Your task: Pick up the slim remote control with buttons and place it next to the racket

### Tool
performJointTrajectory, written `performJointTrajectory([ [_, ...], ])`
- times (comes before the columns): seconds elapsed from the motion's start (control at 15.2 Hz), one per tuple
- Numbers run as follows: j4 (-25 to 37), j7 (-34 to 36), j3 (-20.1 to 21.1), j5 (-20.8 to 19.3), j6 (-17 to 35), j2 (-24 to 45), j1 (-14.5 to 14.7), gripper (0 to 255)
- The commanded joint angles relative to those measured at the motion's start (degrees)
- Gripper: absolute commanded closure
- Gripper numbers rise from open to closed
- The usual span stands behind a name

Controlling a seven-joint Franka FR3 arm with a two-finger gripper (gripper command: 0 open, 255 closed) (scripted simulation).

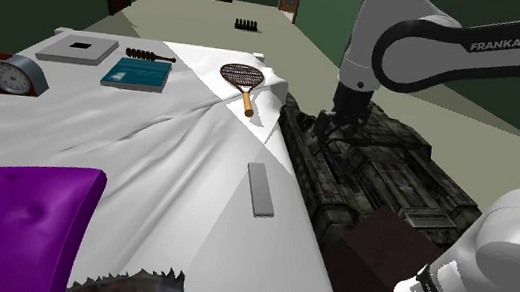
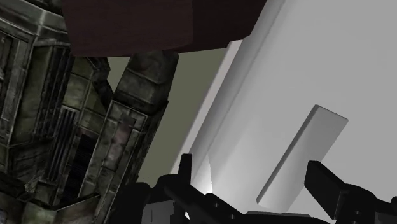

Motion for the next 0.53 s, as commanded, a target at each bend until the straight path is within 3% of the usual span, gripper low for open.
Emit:
performJointTrajectory([
  [0.0, 0.4, 2.9, 1.7, 0.6, 4.0, 4.3, 0.1, 0],
  [0.46, 3.3, 12.3, 6.4, 0.0, 15.7, 18.9, -0.4, 0],
])
